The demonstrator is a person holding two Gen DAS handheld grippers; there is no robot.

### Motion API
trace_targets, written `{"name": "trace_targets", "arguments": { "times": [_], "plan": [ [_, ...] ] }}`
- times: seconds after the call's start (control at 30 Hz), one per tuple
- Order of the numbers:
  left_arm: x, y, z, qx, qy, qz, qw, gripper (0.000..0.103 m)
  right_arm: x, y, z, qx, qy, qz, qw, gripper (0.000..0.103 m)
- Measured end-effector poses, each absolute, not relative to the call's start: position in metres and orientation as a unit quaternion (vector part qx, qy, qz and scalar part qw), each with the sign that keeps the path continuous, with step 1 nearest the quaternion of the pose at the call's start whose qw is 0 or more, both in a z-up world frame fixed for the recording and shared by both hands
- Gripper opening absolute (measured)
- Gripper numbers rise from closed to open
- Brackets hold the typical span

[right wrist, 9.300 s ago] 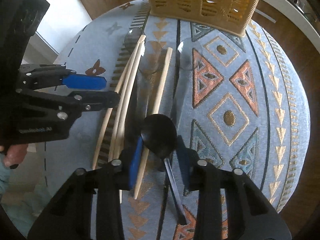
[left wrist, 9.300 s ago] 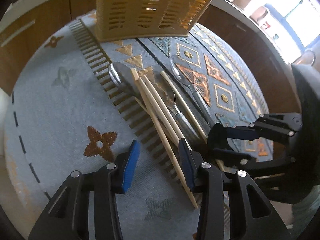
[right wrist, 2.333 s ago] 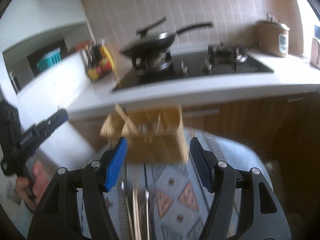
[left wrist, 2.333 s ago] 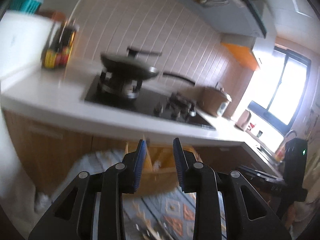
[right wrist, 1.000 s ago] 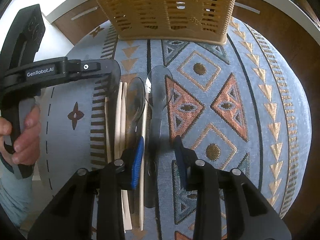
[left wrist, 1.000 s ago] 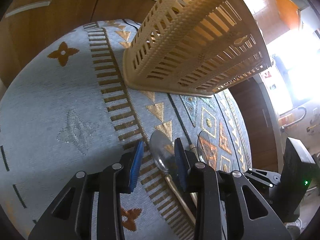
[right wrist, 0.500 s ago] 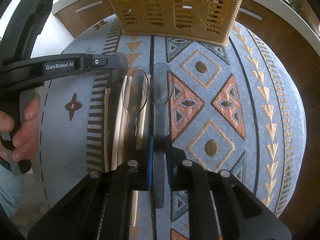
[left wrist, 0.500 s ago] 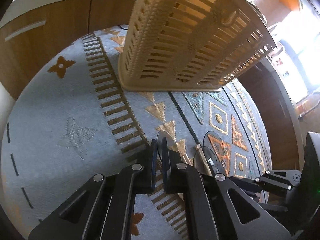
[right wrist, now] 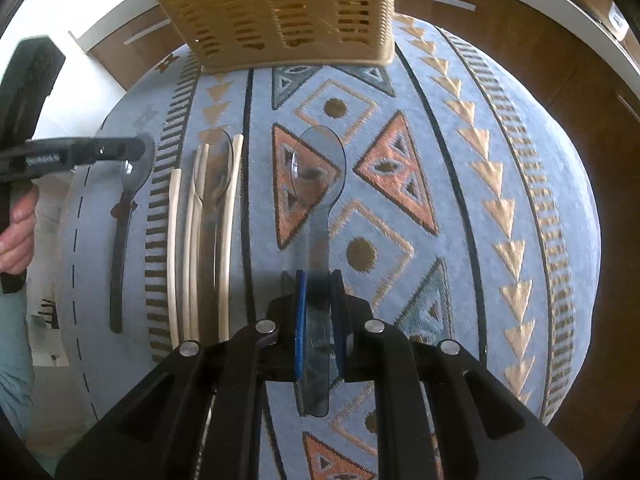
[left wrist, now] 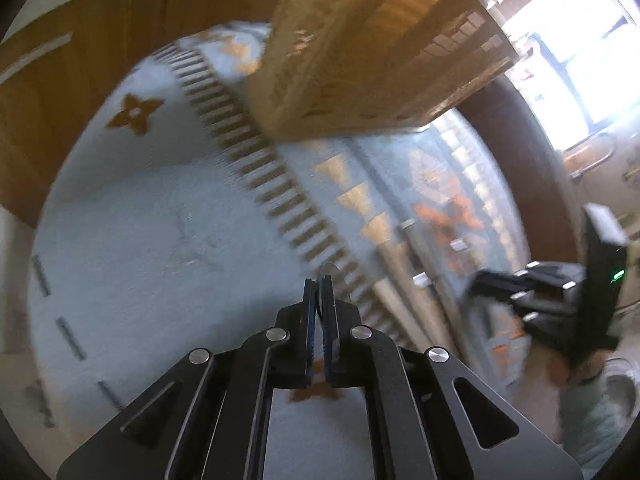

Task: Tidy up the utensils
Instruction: 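Close the right tool on a clear spoon while the left tool grasps a metal spoon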

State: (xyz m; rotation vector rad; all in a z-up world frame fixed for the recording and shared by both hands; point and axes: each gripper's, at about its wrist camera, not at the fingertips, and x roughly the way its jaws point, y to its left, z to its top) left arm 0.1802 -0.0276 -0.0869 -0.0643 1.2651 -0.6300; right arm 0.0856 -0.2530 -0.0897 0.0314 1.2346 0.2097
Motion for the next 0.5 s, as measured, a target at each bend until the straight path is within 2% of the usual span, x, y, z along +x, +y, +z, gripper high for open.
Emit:
{"name": "trace_targets", "arguments": {
  "times": [0.07, 0.1, 0.13, 0.2, 0.37, 0.5],
  "plan": [
    [0.178, -0.024, -0.087, -0.028, 0.578, -0.287, 0.764, 0.005, 0.083, -0.255, -0.090, 0.020, 0.578, 0.096, 0.810, 0.010],
    [0.177, -0.021, -0.085, -0.030, 0.574, -0.283, 0.768, 0.015, 0.079, -0.259, -0.088, 0.023, 0.578, 0.096, 0.810, 0.010],
    [0.176, -0.017, -0.082, -0.032, 0.570, -0.277, 0.773, 0.032, 0.078, -0.260, -0.087, 0.025, 0.578, 0.095, 0.810, 0.010],
    [0.176, -0.011, -0.078, -0.043, 0.562, -0.266, 0.782, 0.046, 0.076, -0.263, -0.087, 0.029, 0.578, 0.093, 0.810, 0.010],
    [0.172, -0.011, -0.083, -0.091, 0.583, -0.247, 0.768, 0.046, 0.071, -0.275, -0.087, 0.038, 0.577, 0.094, 0.811, 0.010],
    [0.165, -0.034, -0.083, -0.073, 0.575, -0.221, 0.784, 0.058, 0.066, -0.278, -0.086, 0.043, 0.576, 0.097, 0.810, 0.010]
  ]
}}
